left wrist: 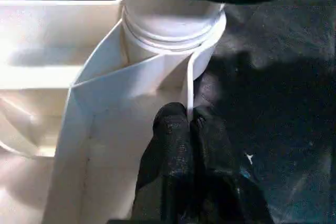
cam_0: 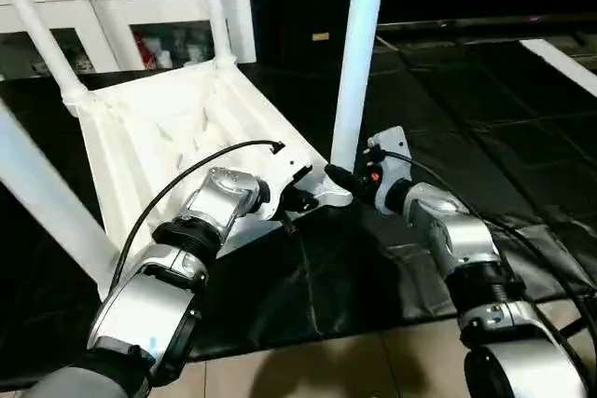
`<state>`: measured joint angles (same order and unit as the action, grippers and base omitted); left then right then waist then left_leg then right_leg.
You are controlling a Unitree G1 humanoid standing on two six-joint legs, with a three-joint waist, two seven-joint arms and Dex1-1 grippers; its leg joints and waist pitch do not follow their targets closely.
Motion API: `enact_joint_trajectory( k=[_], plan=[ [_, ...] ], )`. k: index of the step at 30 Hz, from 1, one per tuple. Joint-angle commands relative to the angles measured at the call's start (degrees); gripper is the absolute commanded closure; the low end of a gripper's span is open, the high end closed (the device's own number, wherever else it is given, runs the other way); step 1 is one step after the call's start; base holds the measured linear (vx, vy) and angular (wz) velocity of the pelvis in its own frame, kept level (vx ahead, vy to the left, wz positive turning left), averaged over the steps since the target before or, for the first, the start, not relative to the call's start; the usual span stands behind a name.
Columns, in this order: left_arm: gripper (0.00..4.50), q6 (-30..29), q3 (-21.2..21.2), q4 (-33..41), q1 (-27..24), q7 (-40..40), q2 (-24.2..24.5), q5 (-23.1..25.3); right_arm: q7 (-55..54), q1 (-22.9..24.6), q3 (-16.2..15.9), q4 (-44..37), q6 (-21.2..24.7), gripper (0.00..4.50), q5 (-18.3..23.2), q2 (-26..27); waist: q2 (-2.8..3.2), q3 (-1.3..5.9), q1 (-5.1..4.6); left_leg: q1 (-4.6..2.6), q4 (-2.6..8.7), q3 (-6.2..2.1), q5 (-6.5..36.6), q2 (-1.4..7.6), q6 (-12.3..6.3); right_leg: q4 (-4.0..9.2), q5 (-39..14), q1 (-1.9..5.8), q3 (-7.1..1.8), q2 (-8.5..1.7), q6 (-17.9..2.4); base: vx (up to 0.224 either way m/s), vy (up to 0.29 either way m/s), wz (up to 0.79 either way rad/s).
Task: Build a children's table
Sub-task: Rotate leg to tighten
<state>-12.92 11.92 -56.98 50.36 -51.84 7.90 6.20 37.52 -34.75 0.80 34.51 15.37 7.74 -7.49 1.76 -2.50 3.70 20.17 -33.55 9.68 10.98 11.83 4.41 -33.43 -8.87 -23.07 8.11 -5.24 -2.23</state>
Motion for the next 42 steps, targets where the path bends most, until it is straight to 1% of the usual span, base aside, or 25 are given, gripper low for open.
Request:
enact_joint_trajectory(
  k=[1,2,3,5,7,8,11,12,13,15,16,19,21,22,23,24,25,26,30,31,34,36,40,41,42],
  plan=[
    [4.5,3.6,1.0,3.0,0.9,-2.2,-1.1,-0.8,6.0,1.6,-3.9,-0.6,1.3,1.38,2.0,1.5,-0.76,4.01,0.65,0.25,3.13,-0.1,6.8,1.06,-6.37,4.13,-14.2,4.08,-3.26,-3.8,-9.5,0.0,0.0,0.0],
    [4.5,3.9,1.1,3.1,0.6,-3.1,-0.6,-0.7,7.6,2.2,-3.8,-1.3,1.2,1.28,2.3,0.4,-0.74,3.95,0.78,0.21,3.2,-0.09,7.2,1.17,-6.29,4.2,-14.9,4.01,-3.29,-3.79,-9.3,0.0,0.0,0.0],
    [4.5,5.8,1.6,3.4,-0.3,-5.7,0.9,-0.4,11.9,3.4,-3.9,-3.0,1.1,1.2,3.0,-2.7,-0.75,3.95,1.13,0.12,3.18,-0.07,7.6,1.16,-6.2,4.33,-15.7,4.05,-3.27,-3.83,-8.9,0.0,0.0,0.0],
    [4.5,6.5,1.8,3.6,-0.7,-7.1,1.5,-0.4,13.9,3.9,-3.9,-3.6,1.0,1.11,3.2,-4.1,-0.78,3.94,1.78,0.13,3.19,0.01,7.4,1.31,-6.24,4.25,-15.9,3.99,-3.35,-3.84,-8.5,0.0,0.0,0.0],
    [4.5,7.7,2.3,4.4,-1.5,-10.3,2.6,-0.8,17.2,4.5,-4.1,-4.7,1.0,0.82,3.5,-6.3,-0.79,3.99,2.12,0.04,3.21,-0.01,7.5,1.4,-5.86,4.23,-16.2,3.99,-3.34,-3.87,-8.3,0.0,0.0,0.0],
    [4.5,8.5,2.7,4.9,-2.0,-12.3,3.3,-0.9,19.1,4.7,-4.0,-5.3,1.1,0.82,3.8,-7.5,-0.68,3.98,2.27,0.11,3.18,0.02,7.4,1.47,-5.92,4.15,-15.7,3.9,-3.37,-3.9,-8.7,0.0,0.0,0.0],
    [4.5,12.6,4.3,6.5,-3.6,-18.8,5.5,-1.3,24.0,4.8,-4.3,-6.1,1.1,0.48,4.4,-11.2,-0.62,4.19,2.89,0.05,3.11,-0.03,6.8,1.7,-5.98,3.74,-13.6,3.77,-3.49,-3.91,-9.1,0.0,0.0,0.0],
    [4.5,13.4,4.7,6.8,-3.8,-20.1,6.1,-1.2,25.2,4.5,-4.5,-5.9,0.6,0.43,4.1,-12.3,-0.42,4.24,3.15,-0.23,3.12,0.02,6.9,1.87,-5.76,3.61,-12.6,3.52,-3.56,-3.93,-9.7,0.0,0.0,0.0],
    [4.5,13.7,4.9,6.9,-3.9,-20.7,6.3,-1.1,25.8,4.4,-4.6,-5.8,0.3,0.36,4.1,-12.8,-0.47,4.19,3.18,-0.22,3.11,0.06,7.0,1.89,-5.64,3.55,-12.2,3.46,-3.59,-3.88,-9.9,0.0,0.0,0.0],
    [4.5,15.3,5.8,7.6,-4.4,-23.9,7.4,-1.2,28.7,3.7,-5.4,-4.7,-1.8,0.26,3.2,-14.9,-0.54,4.17,3.68,-0.17,3.11,0.1,7.3,1.82,-5.25,3.49,-12.5,3.54,-3.58,-3.94,-9.9,0.0,0.0,0.0],
    [4.5,16.5,6.5,8.5,-5.0,-27.1,8.3,-1.5,32.9,3.4,-6.1,-4.6,-2.8,0.26,3.7,-16.4,-0.6,4.2,3.95,-0.19,3.13,0.09,7.4,1.85,-5.13,3.47,-12.8,3.59,-3.59,-4.02,-9.8,0.0,0.0,0.0],
    [4.5,16.8,6.7,8.9,-5.3,-28.3,8.7,-1.6,34.9,3.3,-6.5,-5.0,-2.8,0.26,4.2,-16.9,-0.6,4.22,4.24,-0.17,3.11,0.1,7.3,1.92,-5.18,3.23,-12.1,3.57,-3.68,-4.02,-10.1,0.0,0.0,0.0],
    [4.5,17.4,7.3,9.9,-5.9,-30.6,9.4,-1.7,39.1,3.2,-7.7,-5.5,-2.3,0.26,5.1,-17.7,-0.7,4.19,4.42,-0.08,3.11,0.08,7.4,1.93,-5.52,3.25,-12.4,3.64,-3.63,-4.06,-10.2,0.0,0.0,0.0],
    [4.5,17.7,7.6,10.6,-6.2,-32.1,9.8,-1.9,41.2,3.0,-8.3,-5.5,-2.0,0.42,5.5,-17.9,-0.67,4.15,4.42,-0.09,3.12,0.07,7.4,1.95,-5.51,3.29,-12.5,3.59,-3.64,-4.05,-10.1,0.0,0.0,0.0],
    [4.5,17.8,7.9,11.1,-6.4,-32.9,10.0,-1.9,42.2,2.8,-8.6,-5.4,-1.8,0.42,5.7,-17.8,-0.78,4.23,4.47,-0.03,3.14,0.0,7.2,2.02,-5.52,3.16,-12.4,3.7,-3.63,-4.14,-10.3,0.0,0.0,0.0],
    [4.5,17.9,8.1,11.5,-6.6,-33.5,10.2,-2.0,43.0,2.5,-8.9,-5.2,-1.7,0.52,5.9,-17.7,-0.76,4.15,4.47,-0.11,3.14,0.09,7.3,1.96,-5.5,3.37,-13.1,3.51,-3.63,-4.04,-10.1,0.0,0.0,0.0],
    [4.5,18.0,8.2,11.6,-6.7,-33.7,10.2,-1.9,43.3,2.4,-9.1,-5.0,-1.7,0.7,5.9,-17.5,-0.76,4.14,4.49,-0.09,3.16,0.05,7.5,1.97,-5.33,3.33,-13.5,3.52,-3.63,-4.06,-10.0,0.0,0.0,0.0],
    [4.5,18.0,8.3,11.8,-6.8,-33.9,10.3,-1.9,43.6,2.2,-9.4,-4.7,-1.8,0.7,5.9,-17.3,-0.79,4.12,4.61,-0.27,3.2,0.06,7.9,2.04,-5.02,3.43,-14.4,3.4,-3.65,-4.14,-9.9,0.0,0.0,0.0],
    [4.5,18.5,8.5,12.1,-7.0,-34.7,10.6,-1.8,45.4,1.3,-11.0,-3.5,-2.6,1.01,5.4,-16.3,-0.74,4.16,4.55,-0.11,3.2,0.0,7.7,2.01,-4.57,3.41,-14.8,3.44,-3.64,-4.12,-9.5,0.0,0.0,0.0],
    [4.5,18.5,8.5,12.0,-6.9,-34.7,10.6,-1.8,45.3,1.2,-11.2,-3.1,-2.8,1.19,5.1,-16.0,-0.82,4.17,4.58,-0.08,3.18,0.02,7.4,1.99,-4.53,3.36,-14.4,3.44,-3.67,-4.1,-9.5,0.0,0.0,0.0],
    [4.5,18.4,8.5,12.2,-6.9,-34.8,10.6,-1.9,45.4,0.8,-11.4,-2.3,-3.1,1.28,4.7,-15.7,-0.78,4.23,4.56,-0.02,3.15,0.01,6.8,1.97,-4.45,3.25,-13.8,3.48,-3.66,-4.09,-9.8,0.0,0.0,0.0],
    [4.5,18.3,8.4,12.3,-7.0,-34.9,10.7,-1.8,46.1,0.5,-11.9,-1.8,-2.8,1.59,4.6,-15.7,-0.77,4.24,4.53,-0.01,3.12,0.03,6.7,1.95,-4.56,3.2,-13.6,3.53,-3.67,-4.07,-9.7,0.0,0.0,0.0],
    [4.5,18.4,8.6,12.3,-6.9,-34.8,10.9,-1.8,46.6,0.2,-12.3,-1.3,-2.6,1.82,4.6,-15.6,-0.73,4.23,4.5,0.01,3.1,0.03,6.7,1.93,-4.68,3.25,-13.7,3.53,-3.64,-4.06,-9.6,0.0,0.0,0.0],
    [4.5,18.4,8.6,12.1,-6.9,-34.7,10.9,-1.8,46.7,0.2,-12.3,-1.3,-2.6,2.03,4.7,-15.6,-0.74,4.22,4.49,0.02,3.11,0.01,6.8,1.93,-4.61,3.29,-14.0,3.55,-3.63,-4.06,-9.5,0.0,0.0,0.0],
    [4.5,18.5,8.6,12.0,-6.8,-34.5,10.8,-1.7,46.8,0.1,-12.4,-1.3,-2.5,2.07,4.7,-15.5,-0.78,4.23,4.48,-0.03,3.12,0.01,6.8,1.96,-4.6,3.26,-14.0,3.51,-3.64,-4.04,-9.6,0.0,0.0,0.0]
  ],
)
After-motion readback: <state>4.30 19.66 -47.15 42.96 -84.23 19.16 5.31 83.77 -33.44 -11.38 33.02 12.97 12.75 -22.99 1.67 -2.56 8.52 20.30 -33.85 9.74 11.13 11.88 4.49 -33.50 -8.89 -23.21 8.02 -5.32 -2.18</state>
